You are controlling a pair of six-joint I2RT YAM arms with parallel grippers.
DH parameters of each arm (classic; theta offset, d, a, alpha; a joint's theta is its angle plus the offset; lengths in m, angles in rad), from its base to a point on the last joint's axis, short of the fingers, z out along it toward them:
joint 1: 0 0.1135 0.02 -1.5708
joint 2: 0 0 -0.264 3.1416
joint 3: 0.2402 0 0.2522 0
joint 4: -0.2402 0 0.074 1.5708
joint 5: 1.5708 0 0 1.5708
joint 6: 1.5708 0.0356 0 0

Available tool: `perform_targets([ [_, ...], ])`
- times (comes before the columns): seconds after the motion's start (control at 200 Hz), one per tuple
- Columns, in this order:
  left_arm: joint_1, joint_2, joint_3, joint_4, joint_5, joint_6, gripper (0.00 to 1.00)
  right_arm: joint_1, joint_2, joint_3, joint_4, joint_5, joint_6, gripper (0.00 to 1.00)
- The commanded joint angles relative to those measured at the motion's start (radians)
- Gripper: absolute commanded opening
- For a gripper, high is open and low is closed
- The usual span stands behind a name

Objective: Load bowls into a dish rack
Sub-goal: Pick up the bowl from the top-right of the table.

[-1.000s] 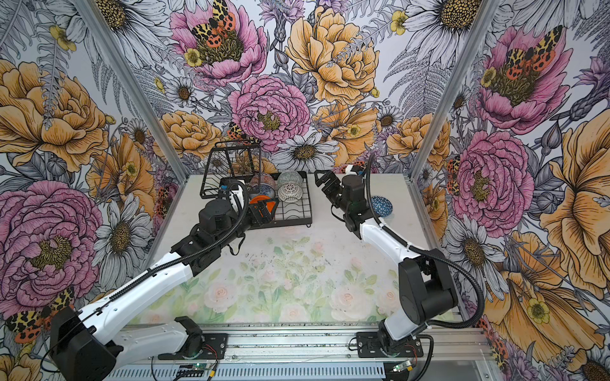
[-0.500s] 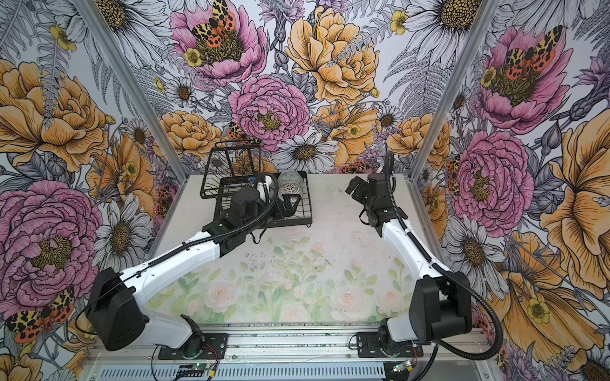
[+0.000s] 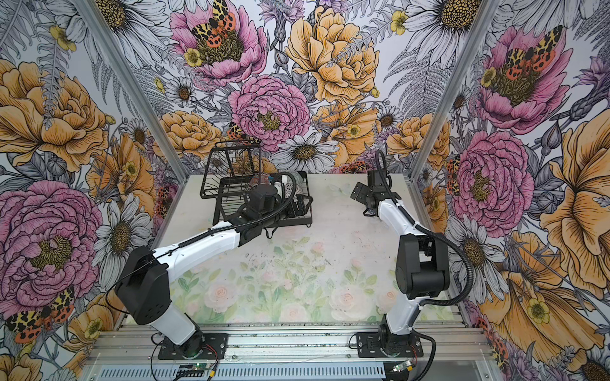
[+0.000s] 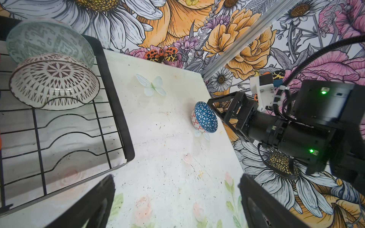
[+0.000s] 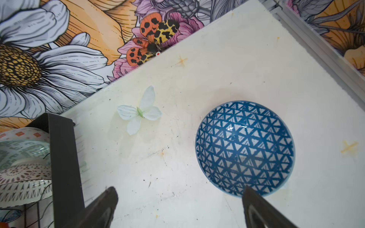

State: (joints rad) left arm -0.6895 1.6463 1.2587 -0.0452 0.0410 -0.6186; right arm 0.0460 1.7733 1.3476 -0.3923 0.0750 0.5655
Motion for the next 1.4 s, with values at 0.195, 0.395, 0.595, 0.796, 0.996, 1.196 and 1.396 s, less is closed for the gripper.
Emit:
perform_targets([
  [0.195,0.034,0.058,0.038,0.021,0.043,0.023,0.99,-0.036,0.135,0.092,-0.026,-0.011,-0.037,0.93],
  [0.395,0.033,0.103,0.066,0.021,0.075,0.019,0.99,-0.046,0.223,0.122,-0.037,-0.044,-0.035,0.71],
  [0.595,0.036,0.106,0.065,0.022,0.077,0.013,0.99,-0.059,0.266,0.147,-0.06,-0.047,-0.048,0.61],
  [0.796,0.03,0.111,0.065,0.023,0.075,0.001,0.99,-0.062,0.294,0.16,-0.078,-0.053,-0.068,0.42],
  [0.996,0.017,0.106,0.057,0.019,0.072,-0.014,0.99,-0.064,0.312,0.166,-0.092,-0.062,-0.076,0.25],
  [1.196,0.005,0.073,0.022,0.018,0.056,-0.021,0.99,-0.063,0.286,0.151,-0.099,-0.087,-0.066,0.11],
  [1.396,-0.007,0.015,-0.015,0.009,0.037,-0.022,0.99,-0.038,0.214,0.088,-0.099,-0.113,-0.052,0.01],
])
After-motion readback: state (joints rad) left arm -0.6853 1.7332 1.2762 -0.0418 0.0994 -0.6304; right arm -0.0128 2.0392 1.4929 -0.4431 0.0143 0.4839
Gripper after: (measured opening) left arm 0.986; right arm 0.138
